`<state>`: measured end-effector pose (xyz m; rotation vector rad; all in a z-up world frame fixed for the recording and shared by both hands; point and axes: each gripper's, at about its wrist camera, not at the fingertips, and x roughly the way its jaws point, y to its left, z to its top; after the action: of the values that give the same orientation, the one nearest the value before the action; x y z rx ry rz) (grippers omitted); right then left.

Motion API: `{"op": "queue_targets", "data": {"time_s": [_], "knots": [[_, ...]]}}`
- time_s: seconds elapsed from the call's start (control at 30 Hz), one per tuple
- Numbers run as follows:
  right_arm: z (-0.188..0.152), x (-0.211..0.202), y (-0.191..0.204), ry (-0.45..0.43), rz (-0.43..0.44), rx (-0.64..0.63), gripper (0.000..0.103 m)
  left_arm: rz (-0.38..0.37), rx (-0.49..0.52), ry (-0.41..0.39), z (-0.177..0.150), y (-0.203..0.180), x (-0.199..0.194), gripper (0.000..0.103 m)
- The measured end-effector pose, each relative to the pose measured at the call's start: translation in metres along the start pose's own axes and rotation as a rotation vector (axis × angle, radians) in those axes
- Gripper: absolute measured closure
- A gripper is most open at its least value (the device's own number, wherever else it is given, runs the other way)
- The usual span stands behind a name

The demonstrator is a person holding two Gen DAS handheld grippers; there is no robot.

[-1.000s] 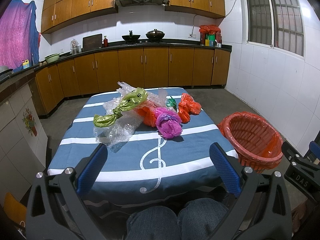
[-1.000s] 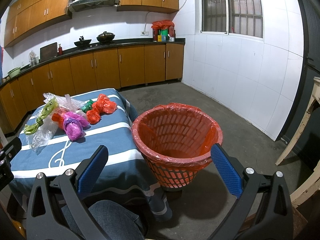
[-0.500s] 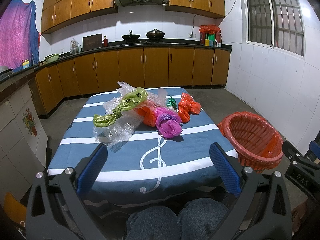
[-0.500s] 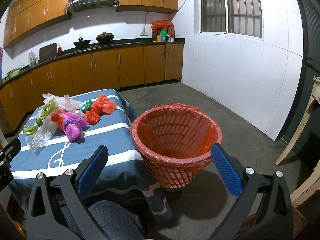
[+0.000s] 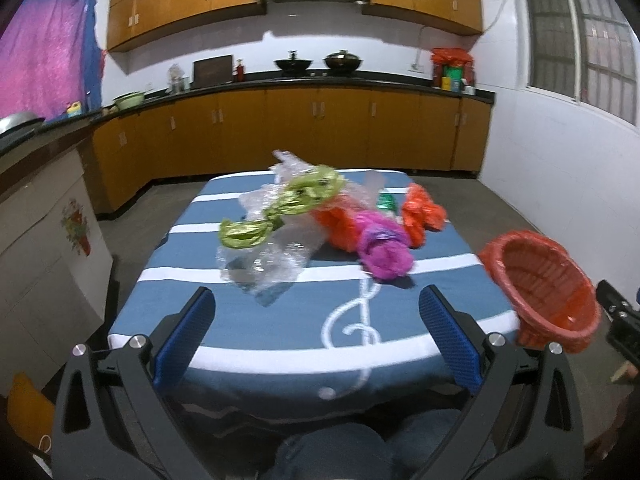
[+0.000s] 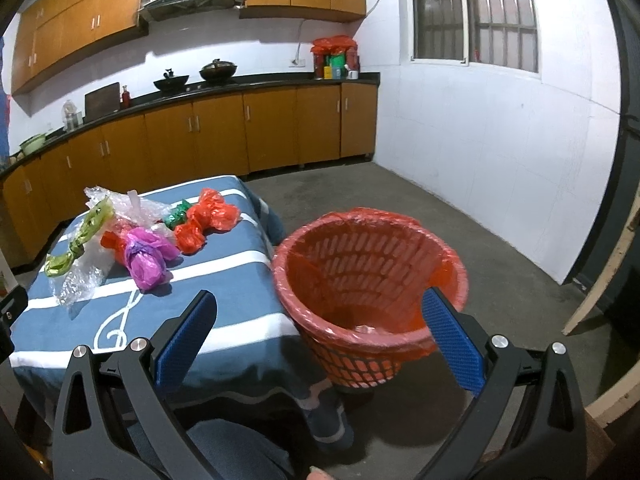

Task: Collect trash
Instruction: 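Grasp the green paw-print bag with the left tool while the right tool grasps a red bag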

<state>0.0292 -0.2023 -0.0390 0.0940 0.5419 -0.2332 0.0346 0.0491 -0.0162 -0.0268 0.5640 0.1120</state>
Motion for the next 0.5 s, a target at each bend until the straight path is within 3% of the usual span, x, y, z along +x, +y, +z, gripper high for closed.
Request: {"op": "queue_targets", "data": {"time_s": [0.3, 0.5], "knots": [[0.021, 0.052, 0.034, 0.015, 0.063, -0.029, 0.002, 0.059, -0.059, 0.024, 0.028, 0.042, 0.065, 0.004], [0.039, 0.095, 0.059, 0.012, 0.114, -0.024, 0.005, 0.046, -0.052, 0.009, 0.056, 0.056, 0.119, 0.019]]}}
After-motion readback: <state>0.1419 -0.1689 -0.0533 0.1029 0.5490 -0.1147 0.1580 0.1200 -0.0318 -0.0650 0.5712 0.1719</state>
